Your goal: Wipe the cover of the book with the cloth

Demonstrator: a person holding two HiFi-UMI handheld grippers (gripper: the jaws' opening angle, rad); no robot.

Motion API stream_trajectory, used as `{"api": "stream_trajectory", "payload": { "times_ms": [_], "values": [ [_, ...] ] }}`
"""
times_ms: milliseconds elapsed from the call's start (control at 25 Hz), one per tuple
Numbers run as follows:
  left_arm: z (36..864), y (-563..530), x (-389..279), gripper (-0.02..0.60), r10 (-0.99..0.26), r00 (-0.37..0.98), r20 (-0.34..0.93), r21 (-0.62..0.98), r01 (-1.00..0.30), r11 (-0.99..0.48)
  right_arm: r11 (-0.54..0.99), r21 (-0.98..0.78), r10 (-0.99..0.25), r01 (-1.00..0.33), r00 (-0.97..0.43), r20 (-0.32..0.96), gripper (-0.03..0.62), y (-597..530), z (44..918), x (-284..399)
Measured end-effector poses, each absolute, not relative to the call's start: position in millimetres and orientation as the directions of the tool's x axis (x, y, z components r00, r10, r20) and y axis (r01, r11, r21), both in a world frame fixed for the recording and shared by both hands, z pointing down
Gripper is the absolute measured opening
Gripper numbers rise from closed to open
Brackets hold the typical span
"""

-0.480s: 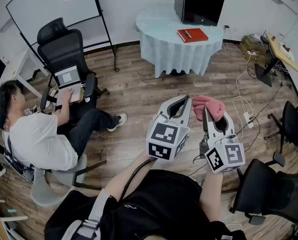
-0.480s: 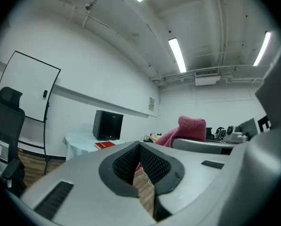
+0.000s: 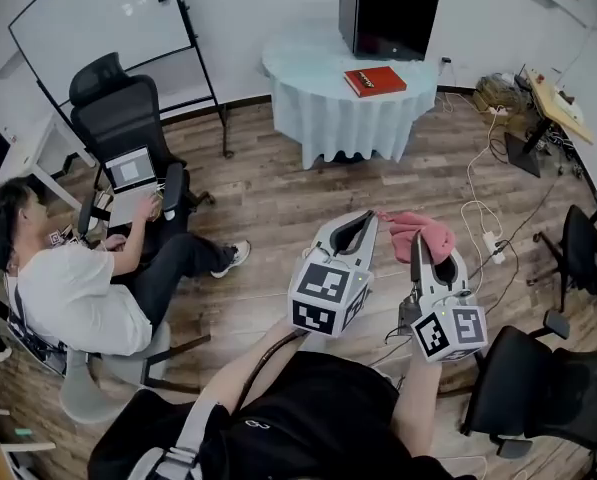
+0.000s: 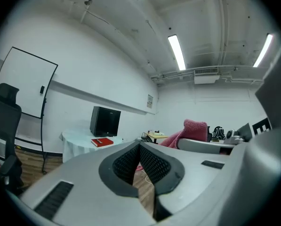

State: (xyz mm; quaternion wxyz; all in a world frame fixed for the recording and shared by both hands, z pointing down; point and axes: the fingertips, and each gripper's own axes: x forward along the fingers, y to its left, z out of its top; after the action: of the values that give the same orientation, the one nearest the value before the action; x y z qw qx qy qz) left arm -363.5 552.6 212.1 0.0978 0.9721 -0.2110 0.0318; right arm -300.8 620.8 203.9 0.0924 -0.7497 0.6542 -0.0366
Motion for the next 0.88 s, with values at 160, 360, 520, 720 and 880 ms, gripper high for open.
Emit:
{"api": "stream_trajectory", "payload": {
  "times_ms": [160, 360, 520, 720, 880],
  "values": [
    [224.2, 538.6, -368.5, 0.009, -0.425, 0.893, 0.146, 0.182, -0.446, -0.876, -0.102, -0.227, -0.992, -0.969, 0.116, -0.052, 0.094, 603.6, 217.0, -305.7],
    [235.2, 508.9, -359.2, 0.009, -0.43, 0.887, 0.167, 0.212, -0.458, -0.863, -0.088, -0.222, -0.995, -0.971, 0.098, -0.034, 0.094, 572.0, 222.0, -297.5],
    [243.3, 482.6, -345.4, 0.009, -0.426, 0.889, 0.171, 0.221, -0.455, -0.862, -0.123, -0.233, -0.989, -0.965, 0.138, -0.047, 0.095, 550.2, 223.4, -270.9],
    [248.9, 427.7, -324.3, 0.009, -0.444, 0.879, 0.175, 0.236, -0.475, -0.848, -0.127, -0.237, -0.989, -0.963, 0.143, -0.049, 0.095, 497.9, 225.3, -242.4],
    [254.9, 376.5, -309.9, 0.009, -0.458, 0.863, 0.212, 0.233, -0.5, -0.834, -0.099, -0.275, -0.993, -0.956, 0.114, -0.04, 0.095, 443.3, 230.6, -228.8]
  ]
}}
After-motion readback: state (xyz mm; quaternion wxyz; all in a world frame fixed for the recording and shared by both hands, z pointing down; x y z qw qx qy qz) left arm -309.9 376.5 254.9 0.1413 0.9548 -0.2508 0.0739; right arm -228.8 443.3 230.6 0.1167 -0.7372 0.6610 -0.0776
